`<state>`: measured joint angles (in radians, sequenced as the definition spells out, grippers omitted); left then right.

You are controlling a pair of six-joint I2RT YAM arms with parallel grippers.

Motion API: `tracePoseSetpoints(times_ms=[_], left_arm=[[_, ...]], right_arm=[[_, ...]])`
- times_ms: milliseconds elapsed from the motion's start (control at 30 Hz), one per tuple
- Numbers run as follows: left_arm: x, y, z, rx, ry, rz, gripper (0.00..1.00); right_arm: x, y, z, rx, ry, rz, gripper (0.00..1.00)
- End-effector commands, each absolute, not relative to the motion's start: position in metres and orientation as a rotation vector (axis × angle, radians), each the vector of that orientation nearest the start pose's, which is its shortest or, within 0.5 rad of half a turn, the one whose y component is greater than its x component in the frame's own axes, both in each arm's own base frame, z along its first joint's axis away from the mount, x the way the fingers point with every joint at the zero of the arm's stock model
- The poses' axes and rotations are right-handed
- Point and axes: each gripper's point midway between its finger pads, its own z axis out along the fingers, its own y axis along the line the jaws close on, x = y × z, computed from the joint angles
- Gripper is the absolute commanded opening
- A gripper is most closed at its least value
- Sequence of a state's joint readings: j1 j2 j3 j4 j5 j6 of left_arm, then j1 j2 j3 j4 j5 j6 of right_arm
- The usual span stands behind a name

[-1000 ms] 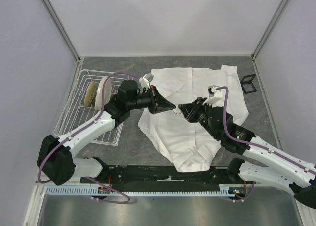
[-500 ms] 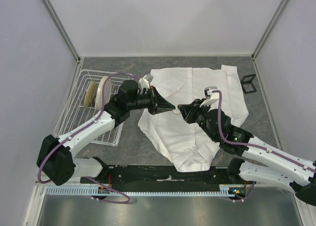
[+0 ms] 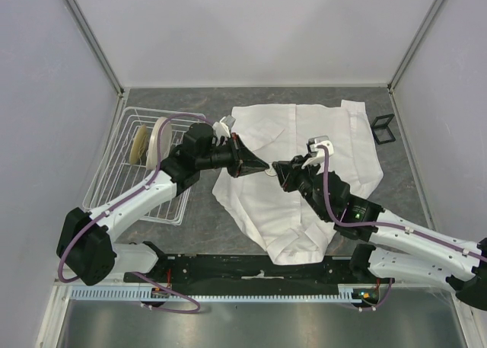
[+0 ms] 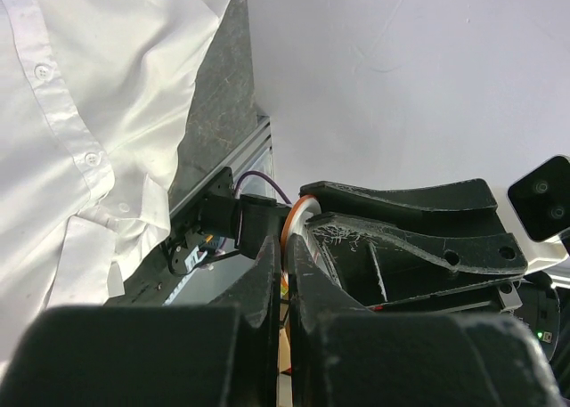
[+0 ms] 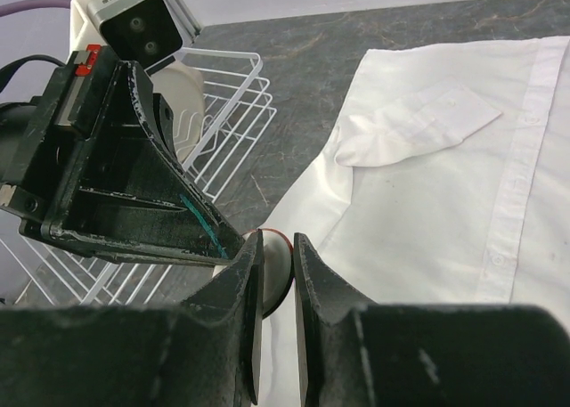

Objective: Remove the brooch from the garment

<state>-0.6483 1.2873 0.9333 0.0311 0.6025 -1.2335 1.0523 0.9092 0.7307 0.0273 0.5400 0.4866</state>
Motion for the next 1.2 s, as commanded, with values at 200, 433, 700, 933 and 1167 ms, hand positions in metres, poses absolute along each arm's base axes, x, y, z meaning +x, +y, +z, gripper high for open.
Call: tracePoseSetpoints(times_ms=[200,433,700,933,1167], left_arm=[[0.179,-0.349,0.367,0.163,1.940,-2.081,0.02],[0.167,-0.348,0.366,0.267,1.895,-2.144,0.19],[0.156,-0.344,0.362,0.355,1.875,-2.163,0.05],[0.157,-0.343,0.356,0.428,1.850,-2.078,0.02],[0.159,-0.343,0.340,0.541,1.803,-1.977,0.02]], right_arm=[[0.187,0.300,0.236,-0.290,1.804,0.921,0.11],[0.182,0.302,0.251,-0.217,1.757,1.029,0.11],[0.180,0.294,0.256,-0.208,1.744,1.033,0.11],[0.177,0.286,0.263,-0.122,1.829,1.056,0.36],[0.165,0.274,0.269,-0.009,1.941,1.163,0.59]])
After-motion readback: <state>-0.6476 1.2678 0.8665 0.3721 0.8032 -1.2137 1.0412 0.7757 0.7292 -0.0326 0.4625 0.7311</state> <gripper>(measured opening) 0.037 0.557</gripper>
